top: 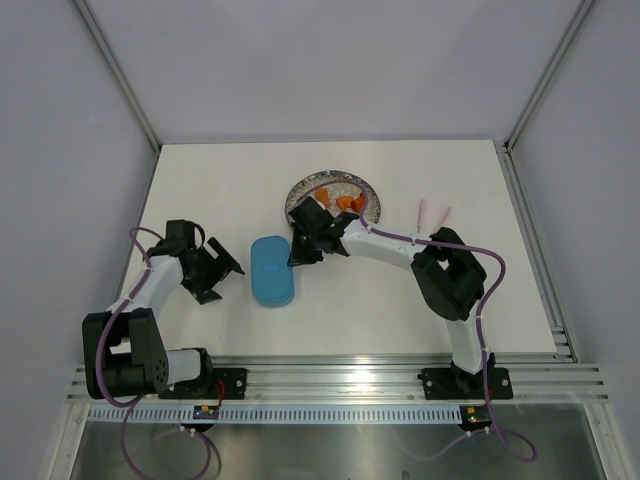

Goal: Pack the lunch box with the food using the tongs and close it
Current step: Close the box lid on the packing box.

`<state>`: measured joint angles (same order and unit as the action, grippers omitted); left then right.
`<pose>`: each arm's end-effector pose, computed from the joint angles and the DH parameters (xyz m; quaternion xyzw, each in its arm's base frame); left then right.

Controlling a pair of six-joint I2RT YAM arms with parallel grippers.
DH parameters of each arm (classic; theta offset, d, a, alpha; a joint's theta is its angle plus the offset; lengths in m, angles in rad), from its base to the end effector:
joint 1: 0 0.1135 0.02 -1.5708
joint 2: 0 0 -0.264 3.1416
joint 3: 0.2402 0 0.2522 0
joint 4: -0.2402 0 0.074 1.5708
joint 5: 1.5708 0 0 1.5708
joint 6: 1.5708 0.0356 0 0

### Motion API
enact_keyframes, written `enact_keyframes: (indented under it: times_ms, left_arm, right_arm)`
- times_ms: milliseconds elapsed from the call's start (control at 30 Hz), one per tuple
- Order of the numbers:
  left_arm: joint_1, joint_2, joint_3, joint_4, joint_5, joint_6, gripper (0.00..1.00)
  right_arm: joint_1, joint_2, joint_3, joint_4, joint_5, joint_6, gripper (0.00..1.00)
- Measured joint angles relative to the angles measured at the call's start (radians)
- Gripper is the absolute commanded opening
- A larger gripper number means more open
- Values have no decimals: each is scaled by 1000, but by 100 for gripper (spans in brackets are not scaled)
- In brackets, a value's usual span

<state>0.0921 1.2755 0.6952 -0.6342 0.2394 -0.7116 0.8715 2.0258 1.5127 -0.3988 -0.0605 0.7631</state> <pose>0.2186 0.0117 0.1802 -0.3627 0.9076 -0.1656 0.1317 0.2854 0.3427 0.1961 -0.0610 0.9439 0.2554 0.2004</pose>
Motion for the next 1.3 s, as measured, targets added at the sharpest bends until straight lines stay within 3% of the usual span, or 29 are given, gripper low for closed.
enact_keyframes:
  times_ms: [1300]
  left_arm:
    - [-20,-115,77,-37,33,56,89]
  right_arm:
    - [0,31,38,-14,20,-19,0]
